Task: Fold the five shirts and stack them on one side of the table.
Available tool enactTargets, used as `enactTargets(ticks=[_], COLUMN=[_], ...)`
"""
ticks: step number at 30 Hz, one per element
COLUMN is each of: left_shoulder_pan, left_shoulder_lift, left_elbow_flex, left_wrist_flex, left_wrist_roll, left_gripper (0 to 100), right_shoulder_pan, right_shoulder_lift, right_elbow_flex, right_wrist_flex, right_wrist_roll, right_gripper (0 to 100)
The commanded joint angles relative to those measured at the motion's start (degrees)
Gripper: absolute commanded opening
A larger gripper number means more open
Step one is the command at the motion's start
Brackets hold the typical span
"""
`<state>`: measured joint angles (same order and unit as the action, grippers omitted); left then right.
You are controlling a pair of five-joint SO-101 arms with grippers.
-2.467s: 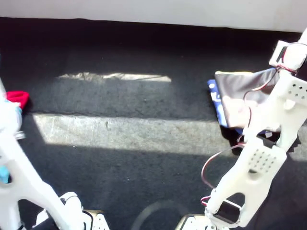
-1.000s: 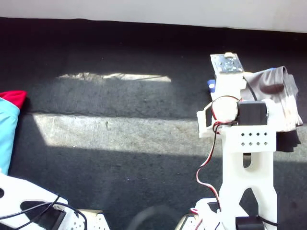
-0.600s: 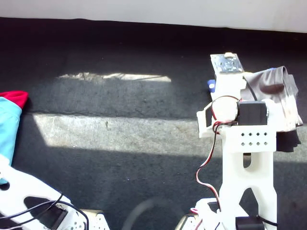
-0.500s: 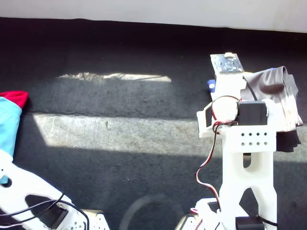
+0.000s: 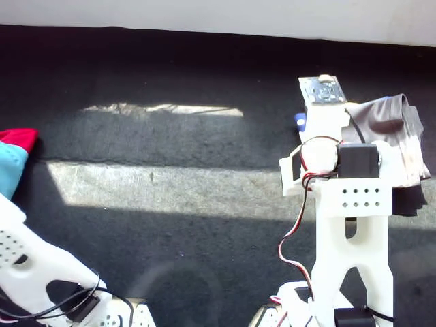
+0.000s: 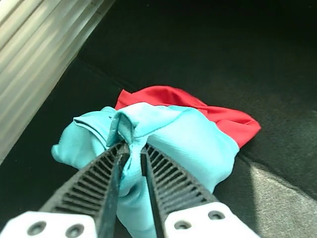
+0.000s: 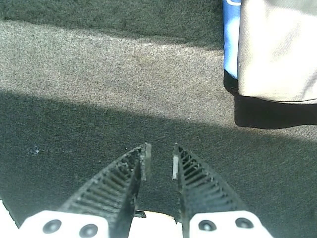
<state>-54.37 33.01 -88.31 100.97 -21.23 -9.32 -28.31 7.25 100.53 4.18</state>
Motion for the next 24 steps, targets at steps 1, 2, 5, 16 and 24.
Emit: enactTargets(ticks=[1,2,5,16,24], left_shoulder_pan=[4.4,5.7,11.1,36.1,48.4], left_shoulder_lift=[-11.7,-14.8,-24.5,-49.6,-50.2], left_elbow_flex=[5.6,8.0,15.8,31.2,41.4], left_wrist_flex=[0.3,0.3,0.3,-0.1,-0.1], left_wrist_roll=[2.5,3.3,3.5,4.9,10.6], left_gripper=[1,1,1,1,1], right_shoulder_pan=[-0.3,-0.3,-0.3,-0.3,-0.3], right_shoulder_lift=[-1.0,-1.0,-1.0,-1.6,-1.6], right_elbow_flex=[0.2,0.2,0.2,10.4,11.1], right_wrist_flex=[0.2,0.2,0.2,-3.4,-6.3], right_wrist_roll=[0.0,0.0,0.0,-0.1,-0.1], right_gripper=[8.4,8.4,8.4,8.4,8.4])
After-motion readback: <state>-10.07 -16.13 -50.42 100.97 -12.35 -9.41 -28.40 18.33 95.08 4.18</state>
